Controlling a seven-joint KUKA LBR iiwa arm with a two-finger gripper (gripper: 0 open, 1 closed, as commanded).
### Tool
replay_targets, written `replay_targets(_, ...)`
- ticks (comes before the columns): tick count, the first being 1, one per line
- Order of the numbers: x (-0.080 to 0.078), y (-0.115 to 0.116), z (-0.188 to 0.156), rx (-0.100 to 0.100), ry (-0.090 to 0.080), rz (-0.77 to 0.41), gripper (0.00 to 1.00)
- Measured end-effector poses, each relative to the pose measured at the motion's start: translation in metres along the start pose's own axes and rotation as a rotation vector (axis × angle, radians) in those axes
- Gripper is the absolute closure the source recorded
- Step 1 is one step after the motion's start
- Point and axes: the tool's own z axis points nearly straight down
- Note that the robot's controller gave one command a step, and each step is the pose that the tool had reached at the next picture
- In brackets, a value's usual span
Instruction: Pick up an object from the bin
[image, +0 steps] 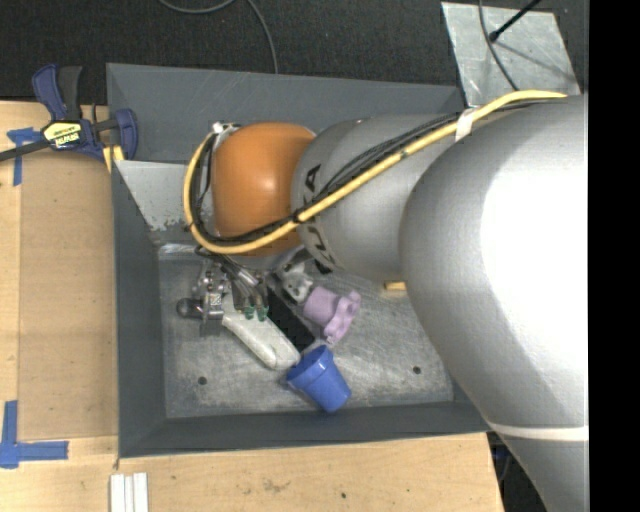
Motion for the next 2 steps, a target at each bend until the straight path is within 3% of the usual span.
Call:
replay_targets(1,0.001,0.000,-0.060,-0.002,-0.002,0.006,1.00)
replay_targets(2,0.004,0.000,-0.099,-0.004,-0.009,0.007,1.00)
